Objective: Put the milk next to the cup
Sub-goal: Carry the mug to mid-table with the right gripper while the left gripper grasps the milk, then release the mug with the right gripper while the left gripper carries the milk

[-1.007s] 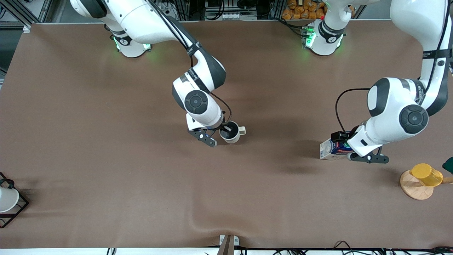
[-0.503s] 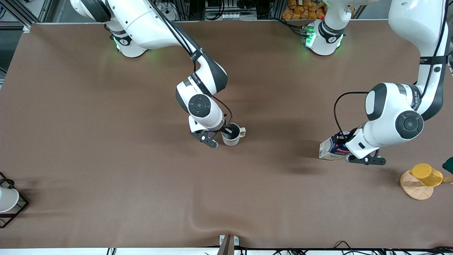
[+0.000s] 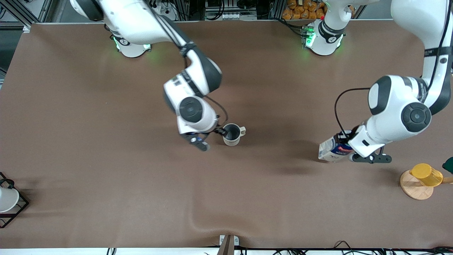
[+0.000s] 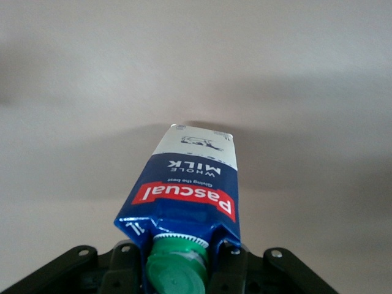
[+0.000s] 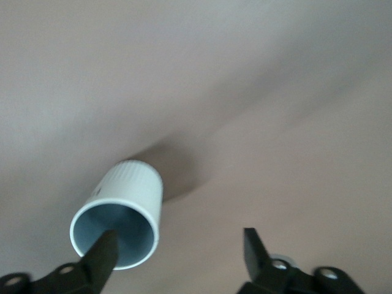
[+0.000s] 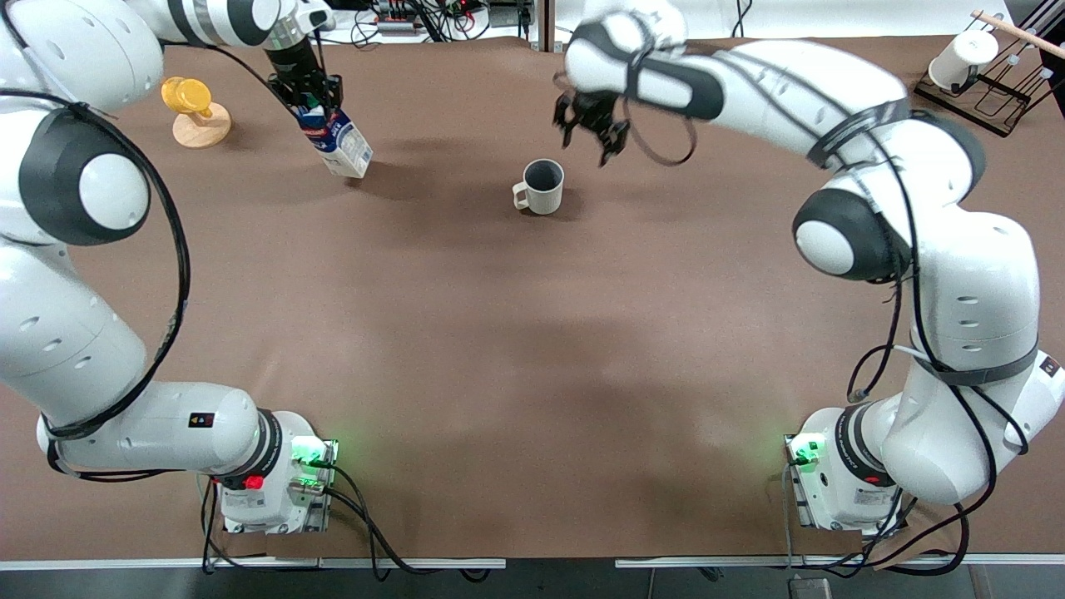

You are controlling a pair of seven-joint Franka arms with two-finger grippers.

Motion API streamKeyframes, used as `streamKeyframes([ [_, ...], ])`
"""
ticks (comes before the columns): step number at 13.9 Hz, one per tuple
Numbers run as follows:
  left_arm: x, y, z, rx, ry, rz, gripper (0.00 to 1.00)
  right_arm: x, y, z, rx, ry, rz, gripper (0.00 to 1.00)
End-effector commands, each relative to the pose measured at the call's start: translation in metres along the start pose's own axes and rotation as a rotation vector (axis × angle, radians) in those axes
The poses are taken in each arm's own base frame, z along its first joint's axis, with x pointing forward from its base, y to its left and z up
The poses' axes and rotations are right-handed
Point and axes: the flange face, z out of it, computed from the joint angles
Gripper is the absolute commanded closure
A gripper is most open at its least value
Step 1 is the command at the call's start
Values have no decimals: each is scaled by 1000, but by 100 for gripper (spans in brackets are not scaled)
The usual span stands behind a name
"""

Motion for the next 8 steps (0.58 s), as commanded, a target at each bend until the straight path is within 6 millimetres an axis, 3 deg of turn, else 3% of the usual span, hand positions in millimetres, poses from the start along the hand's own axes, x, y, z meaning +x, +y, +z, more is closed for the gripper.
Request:
streamKeyframes([
  [1, -30, 76, -25, 23, -68, -36, 100, 52, 48, -83, 44, 1, -72, 0],
  [5, -69, 186, -46, 13, -79, -81, 100, 154, 144, -126, -46, 20, -323, 0],
  [8, -109, 275, -50, 32, -90, -133, 100, 220, 209, -142, -46, 18, -462, 0],
])
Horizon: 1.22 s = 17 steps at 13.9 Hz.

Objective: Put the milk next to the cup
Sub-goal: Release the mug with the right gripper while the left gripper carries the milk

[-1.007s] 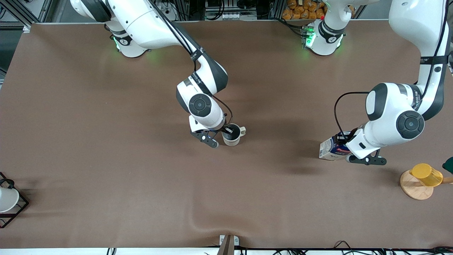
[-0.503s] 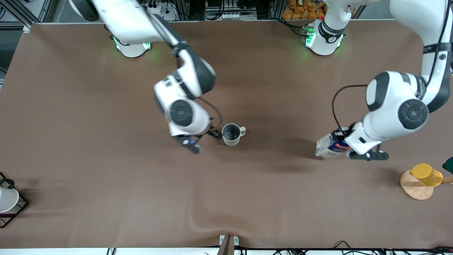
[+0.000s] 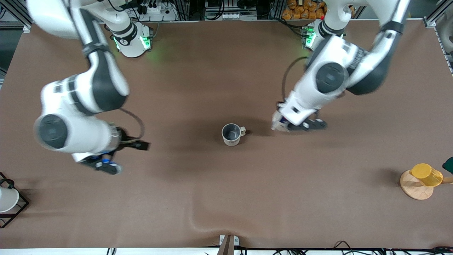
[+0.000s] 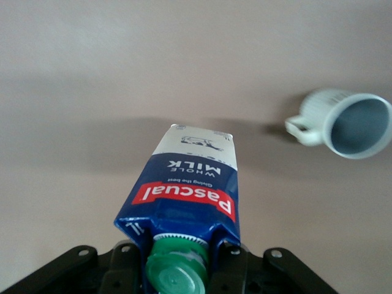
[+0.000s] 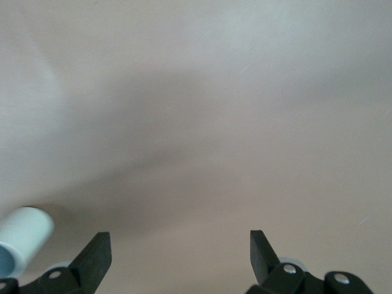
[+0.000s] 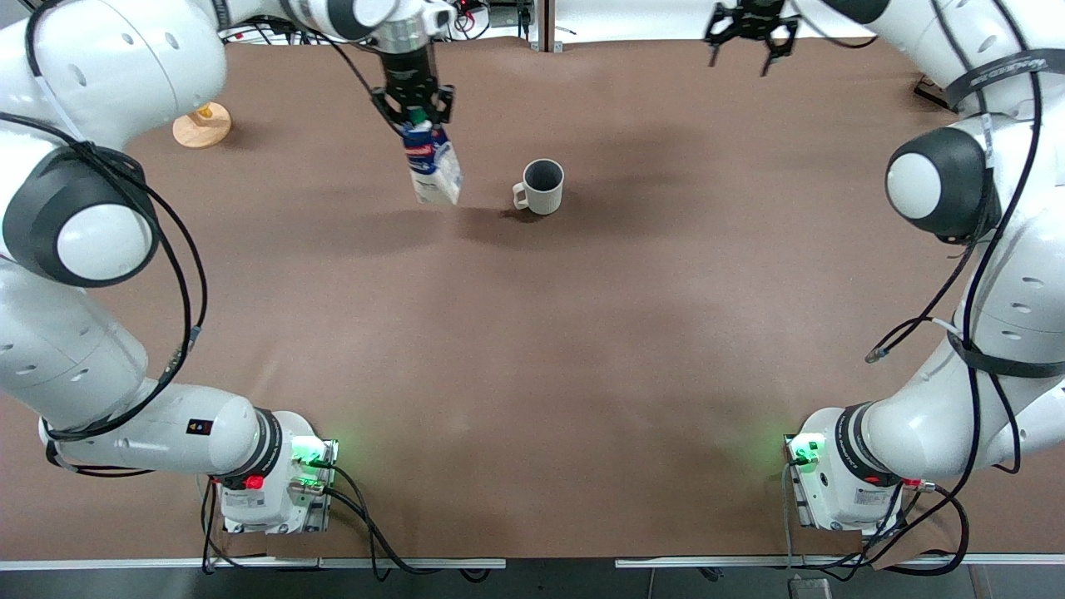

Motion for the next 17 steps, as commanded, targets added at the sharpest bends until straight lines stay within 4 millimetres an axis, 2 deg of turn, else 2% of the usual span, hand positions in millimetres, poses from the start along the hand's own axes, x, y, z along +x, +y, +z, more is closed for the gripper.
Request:
streamKeyframes([
  [1, -35, 73, 3, 28, -27, -38, 100, 18, 61, -7, 10, -5, -96, 0],
  [2, -47, 98, 8, 28, -32, -55, 100, 24, 79, -10, 14, 0, -120, 0],
  [4, -62, 132, 11, 16, -31, -112, 100, 31, 111, -12, 23, -4, -178, 0],
  [6, -81, 162, 17, 13, -30, -89, 100, 31, 131, -15, 28, -18, -200, 0],
  [7, -81, 171, 25, 11, -38, -80, 100, 22, 133, -25, 30, -9, -201, 0],
  [9, -72, 180, 42, 5, -51, -106, 100, -12, 136, -41, 32, 3, -197, 0],
  [12, -61, 180, 64, 24, -67, -105, 100, -82, 151, -69, 43, 81, -197, 0],
  [14, -56, 180, 68, 17, -60, -113, 100, -119, 159, -92, 46, 113, -197, 0],
  [15, -55, 181, 69, 12, -55, -108, 100, -132, 161, -102, 46, 118, -194, 0],
  [17, -50, 180, 74, 29, -22, -101, 100, -143, 166, -115, 35, 135, -192, 0],
])
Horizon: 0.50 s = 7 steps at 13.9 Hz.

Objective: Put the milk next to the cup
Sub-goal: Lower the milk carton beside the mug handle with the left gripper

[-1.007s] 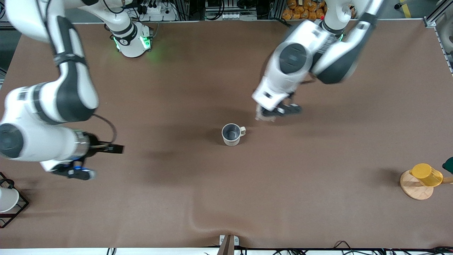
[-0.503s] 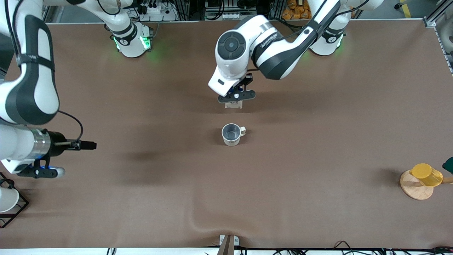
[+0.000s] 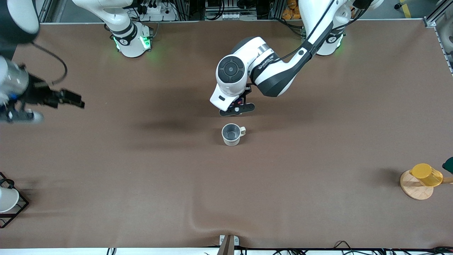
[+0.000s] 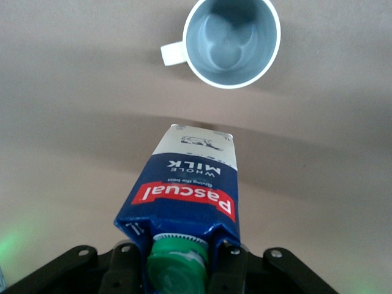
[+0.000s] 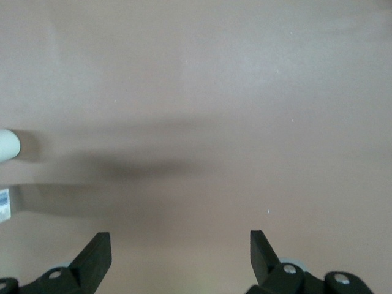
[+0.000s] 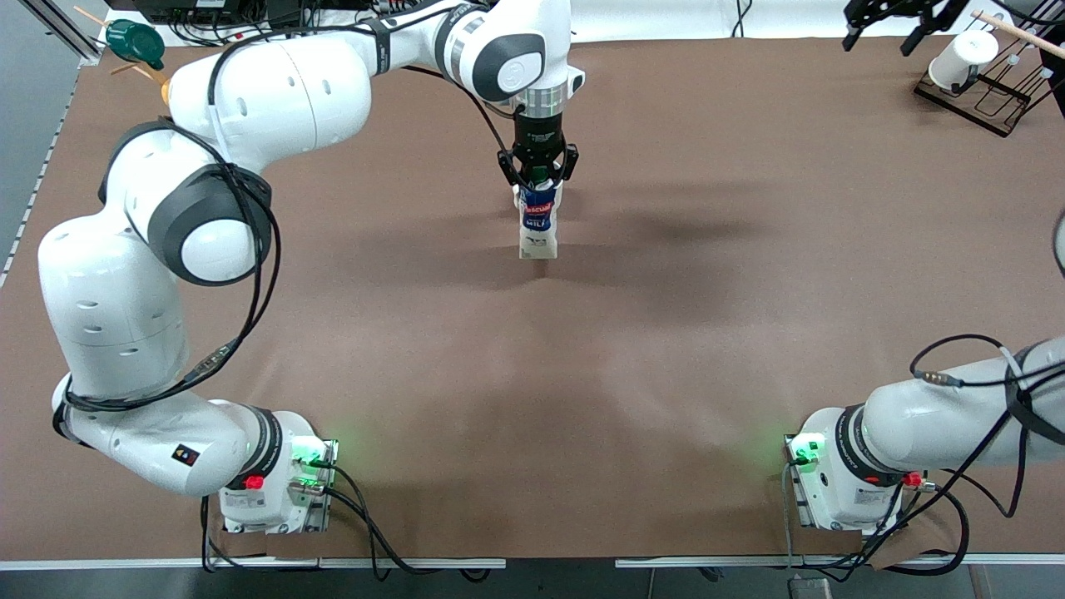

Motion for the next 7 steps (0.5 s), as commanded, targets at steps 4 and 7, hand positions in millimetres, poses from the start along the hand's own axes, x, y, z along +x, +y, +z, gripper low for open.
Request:
streamKeyframes([
  [4, 15, 7, 18, 44, 77, 14, 100, -9, -1, -18, -50, 62, 27, 0],
  [7, 20, 10, 22, 24, 92, 20, 100, 3, 0, -39, -79, 104, 33, 0],
])
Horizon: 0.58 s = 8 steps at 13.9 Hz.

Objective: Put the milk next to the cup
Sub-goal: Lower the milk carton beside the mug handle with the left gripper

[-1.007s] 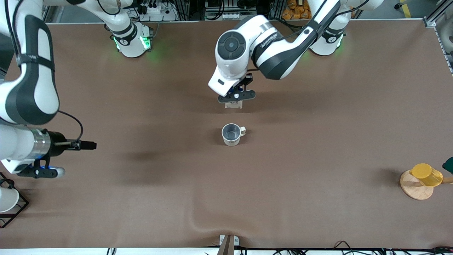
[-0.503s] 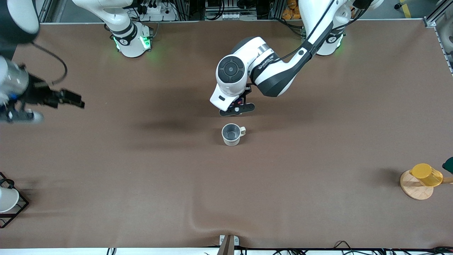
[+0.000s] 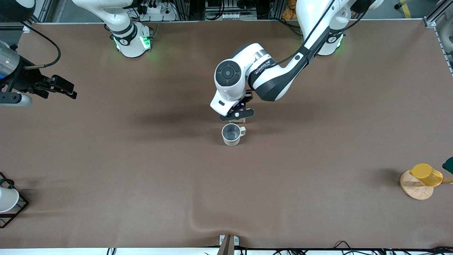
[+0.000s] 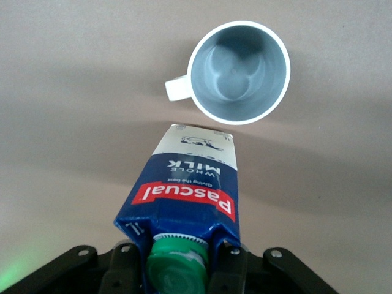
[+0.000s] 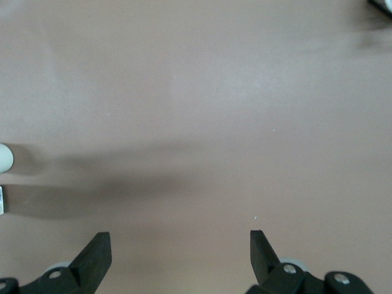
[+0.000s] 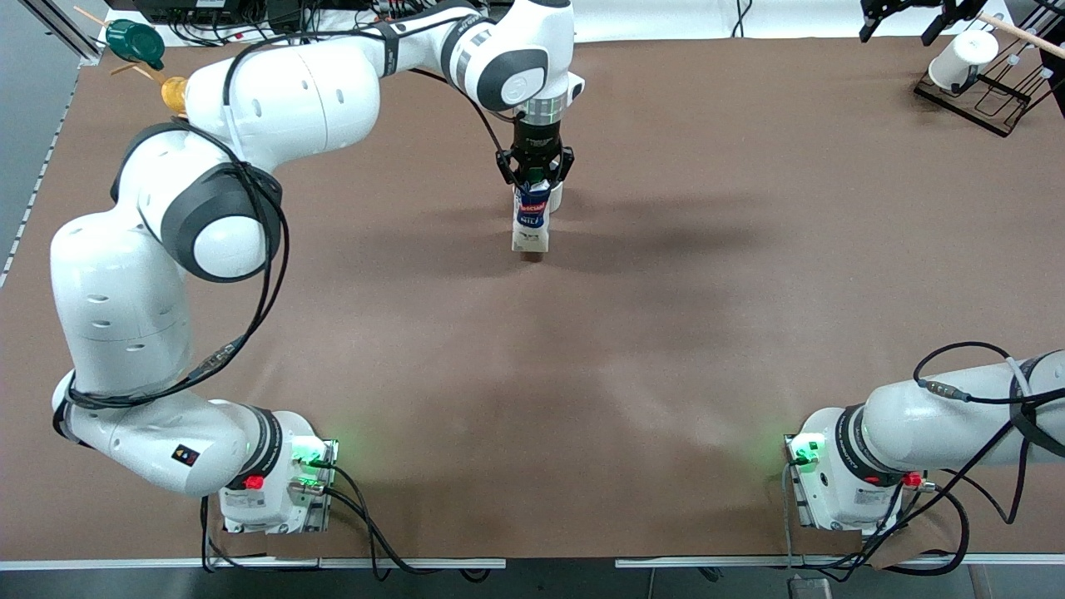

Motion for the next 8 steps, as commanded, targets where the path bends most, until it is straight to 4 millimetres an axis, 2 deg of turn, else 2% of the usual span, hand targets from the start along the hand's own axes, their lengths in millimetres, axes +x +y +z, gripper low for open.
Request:
streamKeyframes([
  [1, 4, 7, -3, -16, 35, 4, 100, 12, 1, -17, -33, 28, 20, 0],
  [8, 9, 11, 3, -32, 58, 9, 100, 11, 1, -16, -36, 15, 22, 0],
])
